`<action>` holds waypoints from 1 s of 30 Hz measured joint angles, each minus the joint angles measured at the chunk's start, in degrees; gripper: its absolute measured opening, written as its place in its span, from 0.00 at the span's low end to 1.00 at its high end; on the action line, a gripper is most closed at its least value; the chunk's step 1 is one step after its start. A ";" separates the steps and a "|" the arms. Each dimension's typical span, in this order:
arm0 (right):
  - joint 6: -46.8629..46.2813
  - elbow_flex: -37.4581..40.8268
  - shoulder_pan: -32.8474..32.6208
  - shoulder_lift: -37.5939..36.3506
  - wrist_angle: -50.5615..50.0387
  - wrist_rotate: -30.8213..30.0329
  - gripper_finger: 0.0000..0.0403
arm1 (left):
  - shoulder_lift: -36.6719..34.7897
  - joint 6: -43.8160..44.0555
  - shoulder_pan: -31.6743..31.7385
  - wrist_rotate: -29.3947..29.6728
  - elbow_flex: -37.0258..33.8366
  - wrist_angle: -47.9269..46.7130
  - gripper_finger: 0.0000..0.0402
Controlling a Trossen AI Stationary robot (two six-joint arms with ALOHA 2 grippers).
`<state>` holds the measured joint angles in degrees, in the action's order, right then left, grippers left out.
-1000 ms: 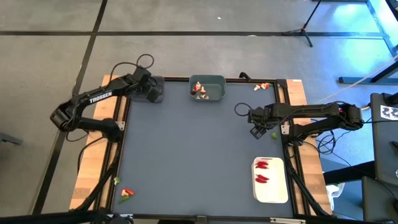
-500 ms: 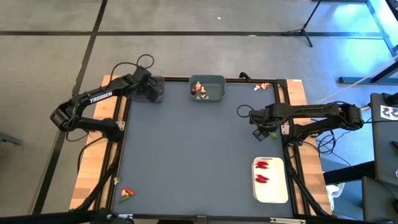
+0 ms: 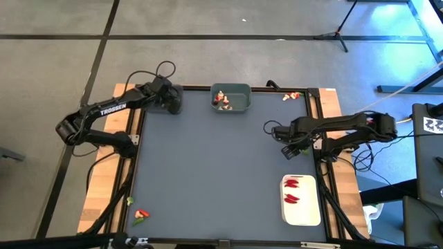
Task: Sort produce into baskets
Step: Put the green chili pepper into the black bin
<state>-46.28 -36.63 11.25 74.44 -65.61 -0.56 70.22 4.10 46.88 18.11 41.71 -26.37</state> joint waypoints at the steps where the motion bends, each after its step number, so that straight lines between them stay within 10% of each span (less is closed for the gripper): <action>1: 0.01 0.01 0.00 1.00 -0.04 -0.46 0.48 | 0.00 0.00 -0.22 0.00 0.00 0.19 0.37; 15: 7.84 -0.02 0.02 16.33 -1.66 -0.90 0.30 | 0.00 -0.50 -2.27 0.00 0.02 3.65 0.37; 30: 12.44 -0.06 -0.05 16.71 -1.92 0.11 0.03 | 0.00 -1.22 -2.76 -0.01 0.02 4.72 0.37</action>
<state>-33.84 -36.69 11.19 91.16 -67.53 -0.45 70.22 2.88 44.12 18.10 41.74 -21.65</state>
